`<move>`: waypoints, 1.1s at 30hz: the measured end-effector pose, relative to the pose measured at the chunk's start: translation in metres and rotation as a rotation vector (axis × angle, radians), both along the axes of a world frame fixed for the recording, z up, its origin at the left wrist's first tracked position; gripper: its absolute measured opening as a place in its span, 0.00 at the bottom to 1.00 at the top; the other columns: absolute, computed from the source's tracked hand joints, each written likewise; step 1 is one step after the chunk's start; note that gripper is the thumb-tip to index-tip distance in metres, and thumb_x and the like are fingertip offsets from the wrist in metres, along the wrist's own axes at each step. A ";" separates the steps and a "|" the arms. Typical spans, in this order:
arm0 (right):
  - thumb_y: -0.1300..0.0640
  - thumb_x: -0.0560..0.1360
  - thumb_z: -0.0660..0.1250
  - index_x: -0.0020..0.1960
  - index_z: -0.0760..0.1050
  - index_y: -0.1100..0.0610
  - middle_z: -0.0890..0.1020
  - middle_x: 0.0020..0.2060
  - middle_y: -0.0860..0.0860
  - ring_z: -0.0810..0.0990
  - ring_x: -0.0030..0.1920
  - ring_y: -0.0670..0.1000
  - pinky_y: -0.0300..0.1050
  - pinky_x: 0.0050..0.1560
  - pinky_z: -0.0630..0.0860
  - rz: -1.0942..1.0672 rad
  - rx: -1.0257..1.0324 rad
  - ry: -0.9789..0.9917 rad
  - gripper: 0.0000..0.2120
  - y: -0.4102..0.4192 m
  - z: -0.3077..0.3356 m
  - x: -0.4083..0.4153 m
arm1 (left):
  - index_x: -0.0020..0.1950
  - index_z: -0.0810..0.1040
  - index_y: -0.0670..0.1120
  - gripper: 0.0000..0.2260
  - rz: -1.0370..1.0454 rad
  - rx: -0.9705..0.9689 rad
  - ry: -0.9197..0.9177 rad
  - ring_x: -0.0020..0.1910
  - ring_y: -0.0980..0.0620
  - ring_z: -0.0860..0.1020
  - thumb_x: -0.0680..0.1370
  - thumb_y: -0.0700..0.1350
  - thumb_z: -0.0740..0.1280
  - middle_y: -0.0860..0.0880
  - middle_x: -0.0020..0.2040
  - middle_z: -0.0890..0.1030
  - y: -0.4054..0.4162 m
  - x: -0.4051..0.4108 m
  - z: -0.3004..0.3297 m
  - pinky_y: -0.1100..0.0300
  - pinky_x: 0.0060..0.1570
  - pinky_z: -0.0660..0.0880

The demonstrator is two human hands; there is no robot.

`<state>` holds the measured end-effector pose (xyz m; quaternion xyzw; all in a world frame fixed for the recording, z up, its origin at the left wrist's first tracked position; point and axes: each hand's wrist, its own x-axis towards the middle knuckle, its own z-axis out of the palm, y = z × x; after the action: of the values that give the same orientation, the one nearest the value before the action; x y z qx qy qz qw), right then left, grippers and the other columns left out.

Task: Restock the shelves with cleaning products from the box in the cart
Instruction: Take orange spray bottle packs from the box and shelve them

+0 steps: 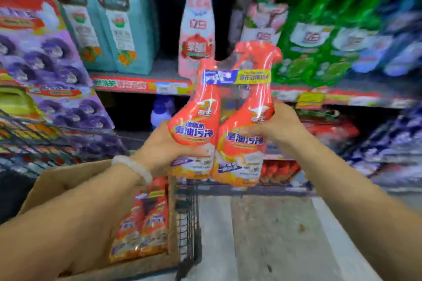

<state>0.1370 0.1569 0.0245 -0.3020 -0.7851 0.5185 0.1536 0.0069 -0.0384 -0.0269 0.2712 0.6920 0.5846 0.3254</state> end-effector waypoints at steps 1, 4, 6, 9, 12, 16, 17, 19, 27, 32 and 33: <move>0.69 0.58 0.80 0.38 0.73 0.53 0.82 0.36 0.48 0.81 0.35 0.44 0.42 0.42 0.81 -0.028 -0.011 0.051 0.20 0.013 0.014 0.027 | 0.46 0.84 0.41 0.16 -0.020 0.025 0.012 0.47 0.43 0.82 0.60 0.31 0.79 0.40 0.46 0.85 0.019 0.020 0.011 0.49 0.51 0.80; 0.70 0.61 0.78 0.49 0.70 0.53 0.81 0.40 0.48 0.81 0.35 0.42 0.39 0.38 0.80 -0.102 -0.031 0.141 0.25 0.051 0.048 0.115 | 0.39 0.85 0.46 0.14 -0.093 0.073 0.081 0.37 0.57 0.82 0.59 0.31 0.79 0.50 0.38 0.86 0.077 0.090 0.049 0.63 0.42 0.80; 0.67 0.61 0.79 0.57 0.67 0.54 0.81 0.46 0.50 0.82 0.42 0.45 0.40 0.42 0.81 -0.155 0.010 0.159 0.31 0.076 0.069 0.175 | 0.40 0.83 0.46 0.15 -0.149 0.114 0.125 0.32 0.62 0.80 0.60 0.31 0.78 0.54 0.33 0.84 0.114 0.139 0.071 0.70 0.33 0.75; 0.68 0.61 0.78 0.54 0.70 0.55 0.82 0.44 0.51 0.82 0.39 0.44 0.40 0.44 0.82 -0.249 0.072 0.218 0.27 0.108 0.101 0.262 | 0.44 0.83 0.47 0.17 -0.234 0.141 0.216 0.34 0.62 0.81 0.58 0.39 0.81 0.54 0.37 0.85 0.168 0.208 0.097 0.71 0.32 0.74; 0.70 0.62 0.77 0.54 0.70 0.55 0.82 0.42 0.50 0.82 0.39 0.46 0.42 0.42 0.82 -0.360 0.103 0.255 0.26 0.134 0.129 0.339 | 0.40 0.84 0.51 0.16 -0.285 0.149 0.232 0.38 0.59 0.83 0.56 0.41 0.82 0.53 0.38 0.86 0.221 0.269 0.120 0.64 0.41 0.79; 0.69 0.63 0.77 0.54 0.68 0.55 0.81 0.43 0.50 0.82 0.41 0.48 0.42 0.39 0.82 -0.488 0.108 0.292 0.26 0.173 0.154 0.426 | 0.40 0.84 0.51 0.17 -0.393 0.171 0.292 0.40 0.56 0.84 0.54 0.45 0.84 0.54 0.38 0.86 0.287 0.340 0.148 0.55 0.48 0.80; 0.68 0.63 0.77 0.55 0.68 0.55 0.81 0.44 0.51 0.82 0.42 0.48 0.45 0.41 0.82 -0.520 0.112 0.294 0.27 0.182 0.159 0.445 | 0.40 0.83 0.50 0.17 -0.424 0.180 0.299 0.39 0.57 0.84 0.55 0.44 0.83 0.54 0.38 0.86 0.304 0.357 0.154 0.56 0.46 0.79; 0.67 0.63 0.77 0.56 0.68 0.55 0.81 0.45 0.51 0.83 0.42 0.49 0.44 0.38 0.81 -0.585 0.125 0.308 0.28 0.204 0.166 0.478 | 0.40 0.83 0.50 0.16 -0.478 0.205 0.307 0.38 0.58 0.84 0.57 0.42 0.83 0.54 0.37 0.85 0.338 0.386 0.164 0.57 0.46 0.79; 0.67 0.63 0.77 0.53 0.70 0.54 0.81 0.44 0.52 0.83 0.40 0.49 0.43 0.33 0.79 -0.733 0.204 0.328 0.25 0.329 0.187 0.581 | 0.40 0.83 0.48 0.16 -0.616 0.302 0.359 0.37 0.58 0.83 0.56 0.43 0.83 0.55 0.36 0.85 0.503 0.482 0.183 0.57 0.45 0.79; 0.68 0.62 0.78 0.61 0.68 0.58 0.82 0.49 0.56 0.84 0.44 0.53 0.47 0.40 0.81 -0.779 0.236 0.331 0.32 0.438 0.204 0.627 | 0.43 0.81 0.50 0.24 -0.629 0.333 0.318 0.37 0.59 0.83 0.51 0.49 0.85 0.56 0.36 0.85 0.631 0.524 0.191 0.55 0.45 0.79; 0.69 0.62 0.77 0.61 0.68 0.57 0.82 0.48 0.55 0.84 0.44 0.53 0.47 0.40 0.81 -0.787 0.233 0.339 0.32 0.459 0.206 0.636 | 0.45 0.81 0.50 0.30 -0.633 0.328 0.318 0.40 0.55 0.84 0.46 0.53 0.84 0.54 0.39 0.85 0.658 0.531 0.193 0.52 0.48 0.80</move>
<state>0.7730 0.6162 0.2305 -0.4693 -0.6271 0.3709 0.4989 0.5381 0.6195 0.1657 0.6071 0.5131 0.5088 0.3307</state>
